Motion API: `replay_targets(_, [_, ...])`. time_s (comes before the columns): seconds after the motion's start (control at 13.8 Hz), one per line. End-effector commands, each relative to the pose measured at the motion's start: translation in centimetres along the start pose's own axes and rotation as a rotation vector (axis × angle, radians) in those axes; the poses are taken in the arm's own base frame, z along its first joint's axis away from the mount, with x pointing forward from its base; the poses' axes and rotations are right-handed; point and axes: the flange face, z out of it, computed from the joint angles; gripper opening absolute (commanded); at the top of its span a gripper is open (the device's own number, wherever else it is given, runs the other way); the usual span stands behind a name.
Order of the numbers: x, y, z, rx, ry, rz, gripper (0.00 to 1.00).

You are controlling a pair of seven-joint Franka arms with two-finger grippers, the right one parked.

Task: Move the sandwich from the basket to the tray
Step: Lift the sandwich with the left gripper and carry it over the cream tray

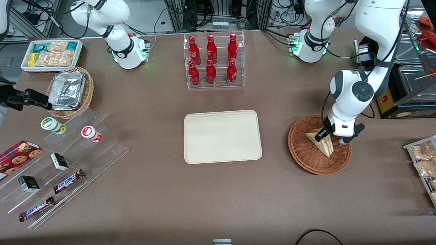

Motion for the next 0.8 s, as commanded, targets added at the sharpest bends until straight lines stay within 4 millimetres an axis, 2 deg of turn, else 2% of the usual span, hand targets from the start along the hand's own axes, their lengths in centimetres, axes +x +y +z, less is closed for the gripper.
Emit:
replay_targets(0.0, [0.1,0.7,-3.3,0.026,0.006,0.032,0.00])
replay_targets(0.07, [0.2,0.9,-5.3,0.058,-0.004,0.059,0.00])
replay_targets(0.15, [0.4,1.5,-8.1,0.091,-0.014,0.082,0.00])
replay_targets(0.22, [0.1,2.9,-10.9,0.122,-0.035,0.109,0.00])
replay_targets(0.36, [-0.7,7.1,-16.3,0.149,-0.052,0.167,0.00])
replay_targets(0.44, [-1.7,9.6,-18.4,0.151,-0.056,0.202,0.00])
replay_targets(0.51, [-3.7,12.6,-20.2,0.145,-0.062,0.269,0.00])
replay_targets(0.65, [-8.1,16.9,-20.6,0.117,-0.067,0.388,0.00])
replay_targets(0.73, [-10.2,19.1,-20.0,0.103,-0.087,0.423,0.00])
